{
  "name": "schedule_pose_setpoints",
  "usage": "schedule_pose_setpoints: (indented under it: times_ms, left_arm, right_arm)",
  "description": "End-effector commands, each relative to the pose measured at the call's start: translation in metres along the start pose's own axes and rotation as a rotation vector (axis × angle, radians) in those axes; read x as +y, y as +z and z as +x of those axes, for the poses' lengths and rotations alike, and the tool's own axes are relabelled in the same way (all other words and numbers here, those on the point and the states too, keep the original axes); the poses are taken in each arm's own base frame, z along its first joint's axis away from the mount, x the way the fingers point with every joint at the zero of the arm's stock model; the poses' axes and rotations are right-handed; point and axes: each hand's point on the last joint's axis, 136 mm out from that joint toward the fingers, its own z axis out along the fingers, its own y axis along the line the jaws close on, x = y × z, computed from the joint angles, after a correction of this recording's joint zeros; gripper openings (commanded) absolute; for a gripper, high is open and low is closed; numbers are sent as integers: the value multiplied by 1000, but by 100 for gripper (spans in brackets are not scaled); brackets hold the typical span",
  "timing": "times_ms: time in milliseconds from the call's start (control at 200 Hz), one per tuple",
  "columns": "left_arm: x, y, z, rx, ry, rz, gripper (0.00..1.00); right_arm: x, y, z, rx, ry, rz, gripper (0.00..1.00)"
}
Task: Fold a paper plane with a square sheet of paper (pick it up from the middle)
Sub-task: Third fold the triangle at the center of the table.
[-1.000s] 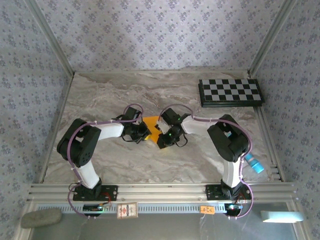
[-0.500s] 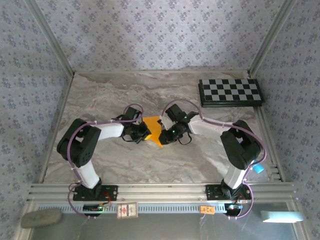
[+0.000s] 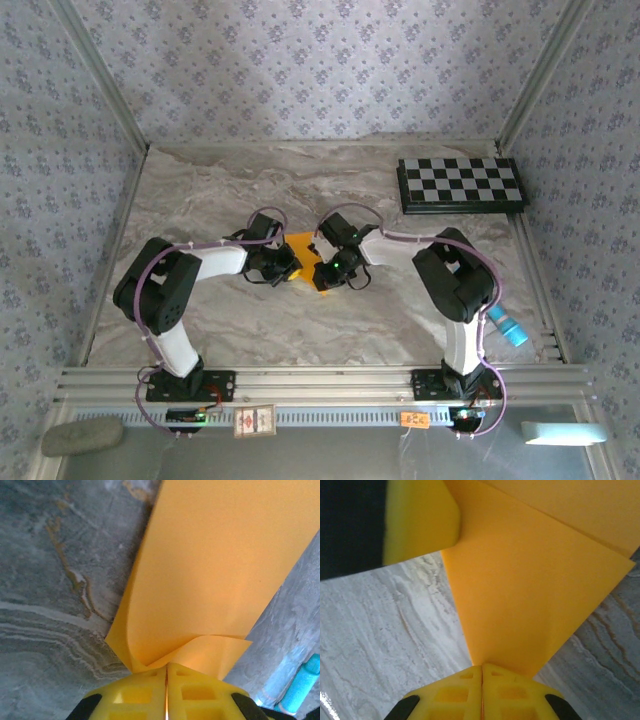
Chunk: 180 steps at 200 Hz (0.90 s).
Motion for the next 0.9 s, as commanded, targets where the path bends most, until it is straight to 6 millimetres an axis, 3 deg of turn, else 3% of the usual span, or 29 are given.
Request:
schedule_pose_setpoints:
  times_ms: [0,140,355,650,895]
  left_arm:
    - [-12,-11,-7,-44,78,24,10]
    - [-30,-19,1,-39,153,115,9]
    - [-23,-22,18,-23,194,138,5]
    - [-37,-3,25,26,203,192,4]
    - [-29,7,24,33,186,158,4]
  right_arm:
    - [-14,11,10,36,28,75,7]
    - [-24,14,17,57,53,114,6]
    - [-28,16,24,68,92,118,5]
    - [-29,16,27,75,104,120,4]
    - [-30,16,27,75,113,119,4]
